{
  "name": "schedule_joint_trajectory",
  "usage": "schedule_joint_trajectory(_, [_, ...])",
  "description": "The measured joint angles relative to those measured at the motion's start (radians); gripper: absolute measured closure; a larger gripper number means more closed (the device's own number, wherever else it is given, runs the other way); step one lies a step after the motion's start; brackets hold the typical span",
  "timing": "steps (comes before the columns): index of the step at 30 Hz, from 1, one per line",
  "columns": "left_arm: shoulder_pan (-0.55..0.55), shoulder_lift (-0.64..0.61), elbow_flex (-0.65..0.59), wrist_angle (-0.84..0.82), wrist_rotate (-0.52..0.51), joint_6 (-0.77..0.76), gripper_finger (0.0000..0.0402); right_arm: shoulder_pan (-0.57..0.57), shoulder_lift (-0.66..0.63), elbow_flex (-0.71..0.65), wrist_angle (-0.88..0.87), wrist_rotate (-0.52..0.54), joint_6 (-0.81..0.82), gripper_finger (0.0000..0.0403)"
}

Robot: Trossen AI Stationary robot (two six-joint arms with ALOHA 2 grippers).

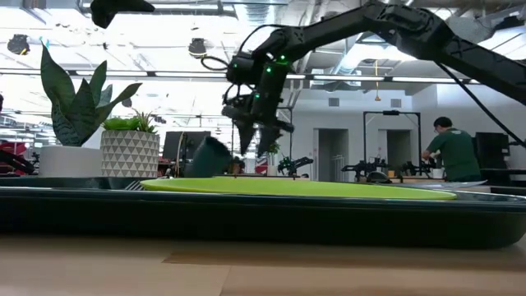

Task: Pick and place plate/cup/fork/spoon on tray
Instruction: Put the blue cup on the black tray to the top right of the green plate

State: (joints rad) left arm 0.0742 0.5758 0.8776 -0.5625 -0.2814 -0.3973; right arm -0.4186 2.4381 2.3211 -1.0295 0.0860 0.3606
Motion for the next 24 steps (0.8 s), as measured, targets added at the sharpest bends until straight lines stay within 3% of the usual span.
schedule_joint_trajectory(9, [0.001,0.000,0.000,-0.002,-0.001,0.018,0.0234,0.011,-0.004,0.004,0.038,-0.008,-0.040,0.0217])
schedule_joint_trajectory(14, [0.001,0.000,0.000,-0.011,-0.032,0.018,0.0234,0.021,-0.032,0.004,0.103,-0.019,-0.301,0.0233])
schedule_joint_trajectory(19, [0.001,0.029,0.001,-0.144,-0.191,-0.028,0.0235,0.049,-0.031,0.004,0.127,-0.012,-0.402,0.0218])
schedule_joint_trajectory(22, [0.002,0.133,-0.002,-0.254,-0.293,-0.060,0.0235,0.065,-0.034,0.004,0.050,-0.026,-0.388,0.0202])
schedule_joint_trajectory(24, [0.001,0.215,-0.002,-0.217,-0.327,-0.057,0.0235,0.067,-0.051,0.012,-0.036,-0.041,-0.387,0.0194])
